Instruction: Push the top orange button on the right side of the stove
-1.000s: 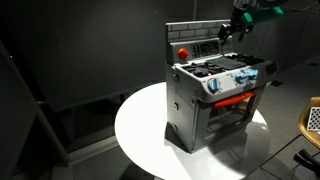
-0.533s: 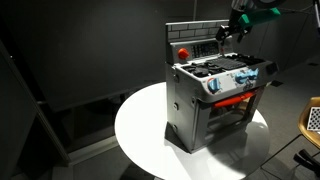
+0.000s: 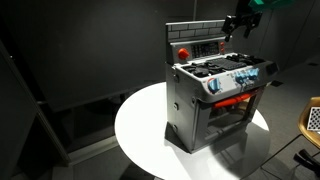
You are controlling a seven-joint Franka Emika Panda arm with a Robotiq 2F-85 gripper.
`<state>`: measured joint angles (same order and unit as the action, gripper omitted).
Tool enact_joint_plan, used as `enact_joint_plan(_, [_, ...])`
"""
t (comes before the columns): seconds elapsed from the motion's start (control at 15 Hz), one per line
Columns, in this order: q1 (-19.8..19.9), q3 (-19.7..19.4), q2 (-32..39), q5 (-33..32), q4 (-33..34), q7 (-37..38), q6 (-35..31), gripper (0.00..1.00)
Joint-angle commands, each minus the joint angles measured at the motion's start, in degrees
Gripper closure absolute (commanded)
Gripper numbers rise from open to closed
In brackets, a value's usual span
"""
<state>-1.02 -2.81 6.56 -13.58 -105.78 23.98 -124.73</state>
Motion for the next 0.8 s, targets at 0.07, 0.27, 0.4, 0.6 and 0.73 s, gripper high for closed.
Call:
enact_joint_plan(0.07, [0.38, 1.21, -6.49, 6.60, -1.13, -7.53, 9.88, 0.00])
enact_joint_plan(0.27, [0.43, 1.67, -9.85, 8.79, -1.49, -10.52, 16.84, 0.00])
enact_joint_plan(0.4, [0.48, 1.82, -12.14, 10.49, -2.13, -12.58, 21.53, 0.00])
enact_joint_plan(0.6, [0.54, 1.82, -15.84, 12.29, -4.32, -14.91, 26.09, 0.00])
enact_joint_plan(0.73, [0.55, 1.71, -18.39, 13.54, -6.22, -16.48, 28.17, 0.00])
